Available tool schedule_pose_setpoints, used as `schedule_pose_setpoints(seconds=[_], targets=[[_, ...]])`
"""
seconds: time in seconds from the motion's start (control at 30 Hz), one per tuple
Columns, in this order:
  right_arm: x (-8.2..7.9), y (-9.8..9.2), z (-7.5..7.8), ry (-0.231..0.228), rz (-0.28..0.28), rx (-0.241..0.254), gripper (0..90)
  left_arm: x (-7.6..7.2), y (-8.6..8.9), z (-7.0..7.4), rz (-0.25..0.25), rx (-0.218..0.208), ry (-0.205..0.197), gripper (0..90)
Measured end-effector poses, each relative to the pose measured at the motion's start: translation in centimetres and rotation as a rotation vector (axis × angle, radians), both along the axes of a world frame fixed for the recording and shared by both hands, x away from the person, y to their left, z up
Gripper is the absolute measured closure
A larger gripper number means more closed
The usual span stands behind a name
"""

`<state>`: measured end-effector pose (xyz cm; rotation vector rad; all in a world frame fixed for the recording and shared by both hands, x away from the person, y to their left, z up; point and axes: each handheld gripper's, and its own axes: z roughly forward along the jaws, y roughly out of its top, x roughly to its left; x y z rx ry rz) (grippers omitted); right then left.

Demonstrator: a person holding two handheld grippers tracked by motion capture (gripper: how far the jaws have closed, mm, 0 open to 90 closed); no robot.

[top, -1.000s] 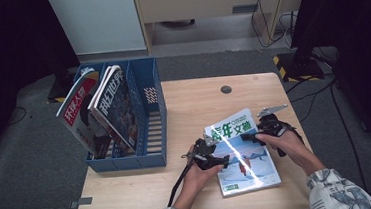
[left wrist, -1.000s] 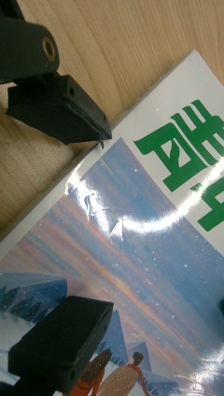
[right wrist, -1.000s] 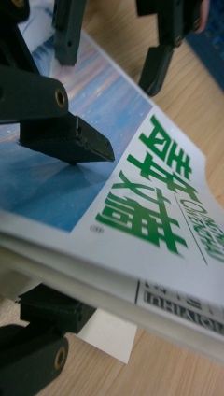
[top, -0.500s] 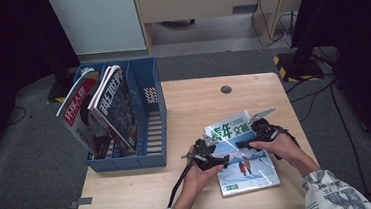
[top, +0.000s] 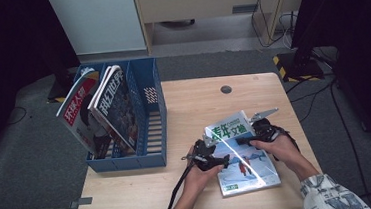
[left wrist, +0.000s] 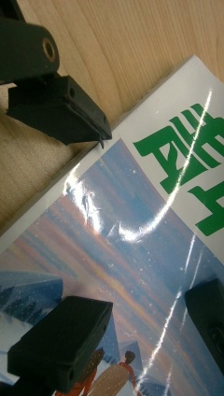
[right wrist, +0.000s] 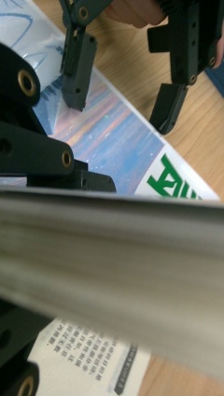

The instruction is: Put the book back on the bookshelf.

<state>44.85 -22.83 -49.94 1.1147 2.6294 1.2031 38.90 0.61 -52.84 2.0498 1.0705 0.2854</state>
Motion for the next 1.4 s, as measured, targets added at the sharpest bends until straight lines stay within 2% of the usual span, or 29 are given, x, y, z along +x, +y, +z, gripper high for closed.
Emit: schedule_pose_setpoints(seconds=[0.23, 0.27, 0.5, 0.63, 0.87, 1.0, 1.17, 1.3, 1.33, 1.4], targets=[[-0.8, 0.0, 0.7, -0.064, 0.007, 0.025, 74.8, 0.0, 0.4, 0.1, 0.019, -0.021, 0.003, 13.7], [-0.8, 0.0, 0.8, -0.065, 0.008, 0.026, 74.9, 0.0, 0.5, 0.2, 0.031, -0.039, 0.005, 13.7], [-1.6, -0.5, 2.1, -0.116, 0.015, 0.065, 75.3, 0.2, 1.4, 0.9, 0.057, -0.090, -0.012, 13.4], [-1.9, -0.8, 2.4, -0.132, 0.013, 0.083, 75.4, 0.2, 1.6, 1.3, 0.049, -0.091, -0.021, 13.1], [-2.1, -0.9, 2.9, -0.150, 0.014, 0.116, 75.8, 0.2, 1.4, 1.1, 0.024, -0.095, -0.017, 11.6], [-2.1, -1.1, 3.2, -0.158, 0.013, 0.127, 75.9, 0.6, 1.4, 1.0, 0.014, -0.125, -0.010, 10.4], [-2.2, -1.2, 3.4, -0.164, 0.015, 0.142, 76.0, 1.0, 1.1, 0.9, -0.032, -0.149, 0.017, 9.1], [-2.3, -1.1, 3.6, -0.172, 0.022, 0.147, 76.1, 1.4, 1.2, 0.7, -0.034, -0.182, 0.045, 7.7], [-2.3, -1.1, 3.6, -0.174, 0.023, 0.150, 76.1, 1.6, 1.3, 0.6, -0.036, -0.204, 0.066, 7.5], [-2.3, -1.1, 3.7, -0.175, 0.024, 0.155, 76.1, 1.7, 1.3, 0.5, -0.037, -0.218, 0.083, 7.6]])
